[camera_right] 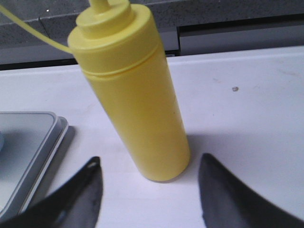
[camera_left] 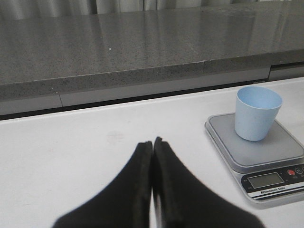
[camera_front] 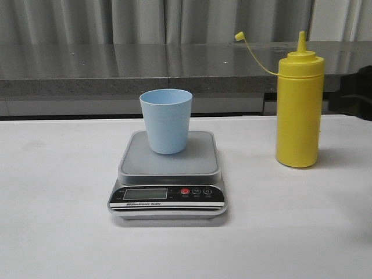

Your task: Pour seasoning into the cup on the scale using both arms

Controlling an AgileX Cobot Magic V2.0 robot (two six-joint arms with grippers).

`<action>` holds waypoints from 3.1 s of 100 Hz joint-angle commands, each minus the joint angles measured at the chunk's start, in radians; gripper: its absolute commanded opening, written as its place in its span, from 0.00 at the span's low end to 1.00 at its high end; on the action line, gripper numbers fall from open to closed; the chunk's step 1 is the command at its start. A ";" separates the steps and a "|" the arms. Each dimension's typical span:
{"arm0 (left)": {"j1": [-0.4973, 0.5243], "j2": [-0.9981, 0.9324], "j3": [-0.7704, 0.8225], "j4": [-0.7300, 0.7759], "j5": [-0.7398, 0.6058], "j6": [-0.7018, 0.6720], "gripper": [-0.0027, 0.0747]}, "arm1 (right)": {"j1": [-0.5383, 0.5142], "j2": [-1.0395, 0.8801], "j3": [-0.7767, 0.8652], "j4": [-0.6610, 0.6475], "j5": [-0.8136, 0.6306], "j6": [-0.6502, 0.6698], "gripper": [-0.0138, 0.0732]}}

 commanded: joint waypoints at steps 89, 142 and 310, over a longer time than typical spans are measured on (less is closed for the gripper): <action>0.004 0.011 -0.025 -0.010 -0.072 0.002 0.01 | -0.005 -0.704 0.275 0.169 0.183 -0.071 0.08; 0.004 0.011 -0.025 -0.010 -0.072 0.002 0.01 | -0.006 -1.051 0.324 0.048 0.191 -0.071 0.08; 0.004 0.011 -0.025 -0.012 -0.072 0.002 0.01 | -0.099 -1.369 0.350 -0.040 0.505 -0.071 0.08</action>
